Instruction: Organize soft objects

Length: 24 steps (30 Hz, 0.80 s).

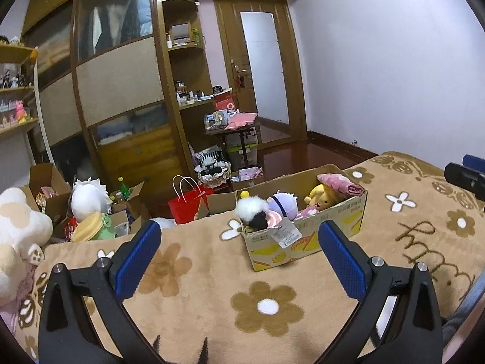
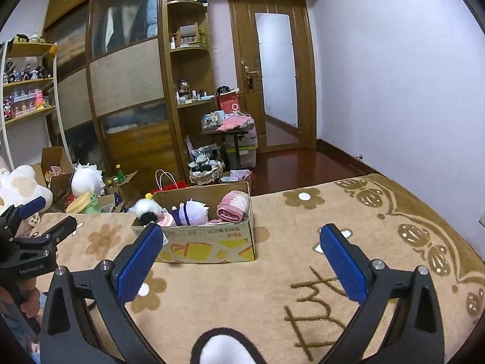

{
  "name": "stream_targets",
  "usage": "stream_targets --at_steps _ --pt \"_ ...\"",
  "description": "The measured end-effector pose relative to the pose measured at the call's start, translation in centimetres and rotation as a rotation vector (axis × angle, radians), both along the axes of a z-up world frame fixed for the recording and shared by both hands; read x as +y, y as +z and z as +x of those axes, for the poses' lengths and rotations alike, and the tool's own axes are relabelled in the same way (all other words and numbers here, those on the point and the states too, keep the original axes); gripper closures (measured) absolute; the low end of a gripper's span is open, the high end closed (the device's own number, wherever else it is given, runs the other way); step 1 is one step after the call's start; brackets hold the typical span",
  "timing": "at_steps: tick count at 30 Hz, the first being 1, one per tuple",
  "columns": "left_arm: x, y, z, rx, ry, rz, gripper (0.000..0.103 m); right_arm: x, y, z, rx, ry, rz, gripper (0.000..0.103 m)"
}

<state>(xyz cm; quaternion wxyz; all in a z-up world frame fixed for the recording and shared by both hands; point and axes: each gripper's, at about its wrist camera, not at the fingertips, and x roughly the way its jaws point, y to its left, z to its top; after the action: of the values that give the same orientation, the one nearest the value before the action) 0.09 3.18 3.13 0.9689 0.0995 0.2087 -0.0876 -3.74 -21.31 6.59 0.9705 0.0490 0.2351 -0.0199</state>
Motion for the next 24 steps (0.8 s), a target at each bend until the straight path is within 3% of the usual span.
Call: stream_targets --at_steps 24 --pt "-0.7 -0.9 -0.2 0.026 -0.038 0.018 0.000 0.6 -1.3 0.8 0.040 0.005 -0.011 0.000"
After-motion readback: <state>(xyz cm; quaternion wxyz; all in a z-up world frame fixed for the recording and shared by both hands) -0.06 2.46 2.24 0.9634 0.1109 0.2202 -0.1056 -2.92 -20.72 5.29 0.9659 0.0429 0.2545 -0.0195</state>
